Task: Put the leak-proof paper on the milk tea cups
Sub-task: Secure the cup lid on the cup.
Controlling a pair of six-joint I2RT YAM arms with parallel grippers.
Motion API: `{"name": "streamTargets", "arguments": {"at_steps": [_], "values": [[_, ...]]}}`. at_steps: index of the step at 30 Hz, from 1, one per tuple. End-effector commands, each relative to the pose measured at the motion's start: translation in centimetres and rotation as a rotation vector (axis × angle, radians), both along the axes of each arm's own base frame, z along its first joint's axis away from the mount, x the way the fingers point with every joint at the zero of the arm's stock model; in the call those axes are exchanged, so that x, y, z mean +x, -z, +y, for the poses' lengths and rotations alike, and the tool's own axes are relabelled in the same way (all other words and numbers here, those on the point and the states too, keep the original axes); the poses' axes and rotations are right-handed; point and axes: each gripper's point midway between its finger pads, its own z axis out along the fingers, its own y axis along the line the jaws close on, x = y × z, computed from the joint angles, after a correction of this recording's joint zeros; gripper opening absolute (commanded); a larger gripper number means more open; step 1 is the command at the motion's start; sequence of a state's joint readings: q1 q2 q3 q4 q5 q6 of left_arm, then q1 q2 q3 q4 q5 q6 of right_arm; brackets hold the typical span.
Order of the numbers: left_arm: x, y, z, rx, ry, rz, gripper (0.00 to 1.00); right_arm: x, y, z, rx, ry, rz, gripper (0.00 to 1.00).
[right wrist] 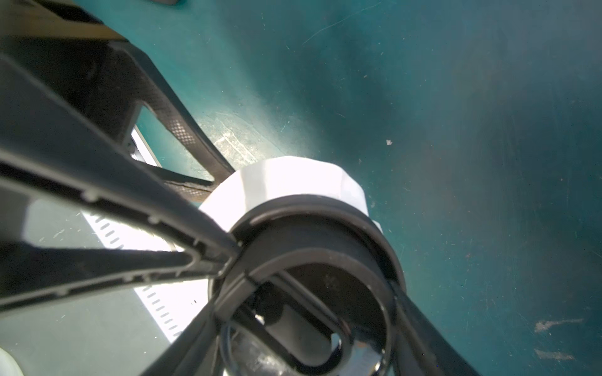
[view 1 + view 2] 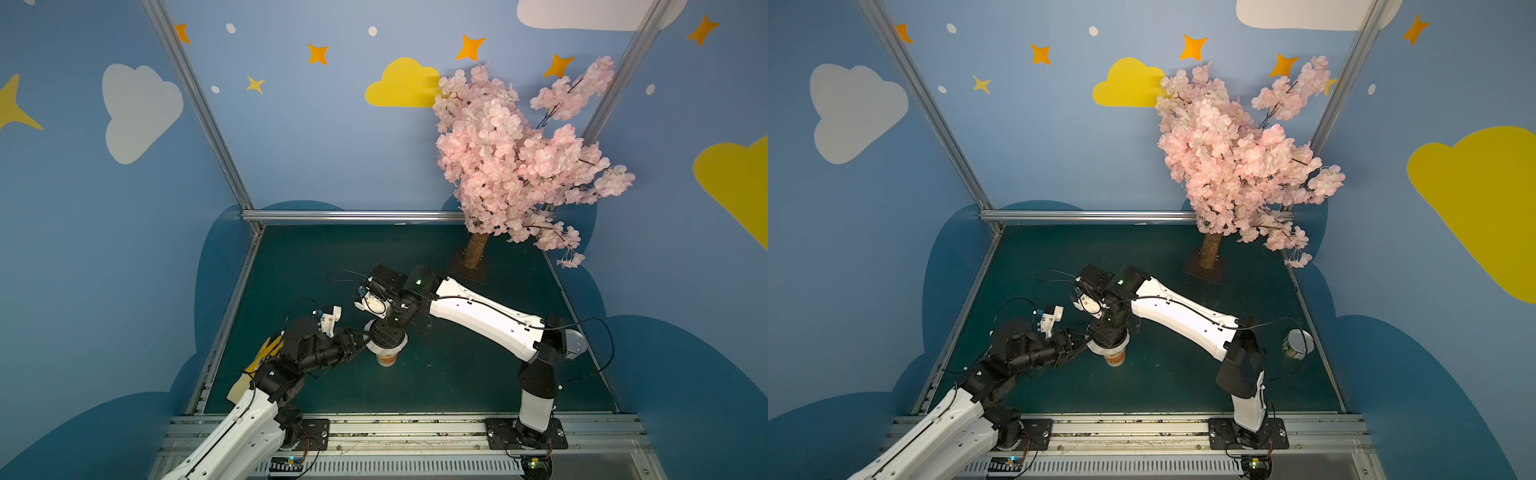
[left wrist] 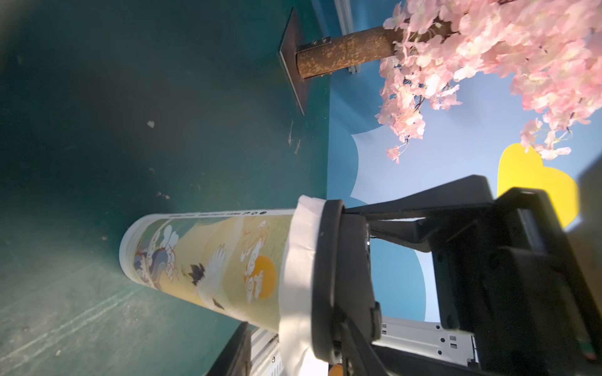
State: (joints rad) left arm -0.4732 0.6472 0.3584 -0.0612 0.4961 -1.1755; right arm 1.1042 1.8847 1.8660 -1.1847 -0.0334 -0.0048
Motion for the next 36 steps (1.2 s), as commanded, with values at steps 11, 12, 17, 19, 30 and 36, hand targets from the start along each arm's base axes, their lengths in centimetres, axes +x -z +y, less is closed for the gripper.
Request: {"name": "streamTargets", "arguments": {"at_steps": [11, 12, 17, 19, 30, 36], "values": [[-2.1, 7.7, 1.5, 0.195, -0.035, 0.198, 0.19, -2.3, 5.8, -1.5, -0.168, 0.007, 0.150, 0.69], [-2.2, 8.1, 1.7, 0.212, -0.042, 0.208, 0.19, -2.3, 5.8, -1.5, -0.167, 0.008, 0.153, 0.68], [-3.4, 10.9, 2.9, 0.281, -0.079, 0.289, 0.20, -2.7, 5.9, -1.3, -0.158, 0.002, 0.164, 0.68], [-3.9, 11.9, 3.2, 0.293, -0.091, 0.315, 0.22, -2.7, 6.1, -1.3, -0.160, 0.003, 0.170, 0.68], [0.6, 0.7, 3.8, 0.230, -0.210, -0.047, 0.51, -2.7, 6.7, -1.7, -0.176, 0.010, 0.170, 0.66], [2.3, -4.9, 3.0, 0.106, -0.205, -0.165, 0.74, -2.7, 6.7, -1.7, -0.175, 0.004, 0.170, 0.66]]}}
